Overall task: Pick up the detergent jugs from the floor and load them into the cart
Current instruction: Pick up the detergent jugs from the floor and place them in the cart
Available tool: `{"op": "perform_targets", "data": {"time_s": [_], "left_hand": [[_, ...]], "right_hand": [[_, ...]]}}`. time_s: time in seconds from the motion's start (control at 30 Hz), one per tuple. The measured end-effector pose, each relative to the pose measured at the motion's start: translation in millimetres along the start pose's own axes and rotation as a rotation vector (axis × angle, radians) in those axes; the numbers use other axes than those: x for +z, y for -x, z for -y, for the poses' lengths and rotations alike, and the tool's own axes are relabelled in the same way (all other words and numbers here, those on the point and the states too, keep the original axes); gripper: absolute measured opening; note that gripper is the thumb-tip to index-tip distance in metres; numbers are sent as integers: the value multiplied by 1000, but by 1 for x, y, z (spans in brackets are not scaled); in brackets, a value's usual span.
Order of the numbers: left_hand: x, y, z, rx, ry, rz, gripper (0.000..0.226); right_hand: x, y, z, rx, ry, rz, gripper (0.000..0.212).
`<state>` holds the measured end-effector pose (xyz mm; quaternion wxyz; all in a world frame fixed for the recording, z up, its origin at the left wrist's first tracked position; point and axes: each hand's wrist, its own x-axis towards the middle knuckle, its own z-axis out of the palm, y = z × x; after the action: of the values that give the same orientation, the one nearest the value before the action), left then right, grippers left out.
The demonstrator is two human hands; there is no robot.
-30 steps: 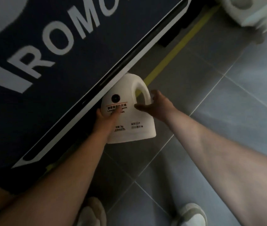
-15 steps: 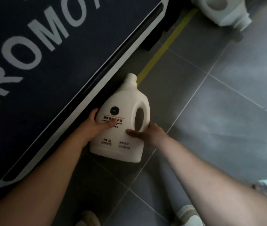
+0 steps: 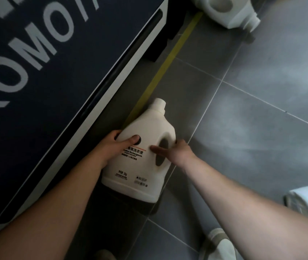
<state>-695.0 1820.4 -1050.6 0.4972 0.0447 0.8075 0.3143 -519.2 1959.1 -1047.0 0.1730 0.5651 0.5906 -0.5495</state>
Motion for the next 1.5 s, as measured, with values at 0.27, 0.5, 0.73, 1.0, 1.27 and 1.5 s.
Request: {"op": "perform_targets", "data": {"time_s": [0.27, 0.5, 0.73, 1.0, 1.27, 1.5], "left_hand": [[2, 13, -6, 70, 142, -17, 79], [-3, 19, -40, 251, 221, -84, 86], [0, 26, -64, 417, 133, -92, 99], [0, 52, -61, 459, -213, 18, 119], [9, 63, -42, 569, -305, -26, 109], [6, 68, -50, 623, -327, 38, 113]], "right_hand": [[-12, 10, 7, -120, -86, -115, 106], [-43, 19, 35, -372, -49, -238, 113], [-69, 29, 43, -543, 78, -341, 116], [-89, 60, 34, -620, 439, -279, 110], [-87, 72, 21, -669, 478, -201, 110], [-88, 69, 20, -684, 381, -161, 105]]}}
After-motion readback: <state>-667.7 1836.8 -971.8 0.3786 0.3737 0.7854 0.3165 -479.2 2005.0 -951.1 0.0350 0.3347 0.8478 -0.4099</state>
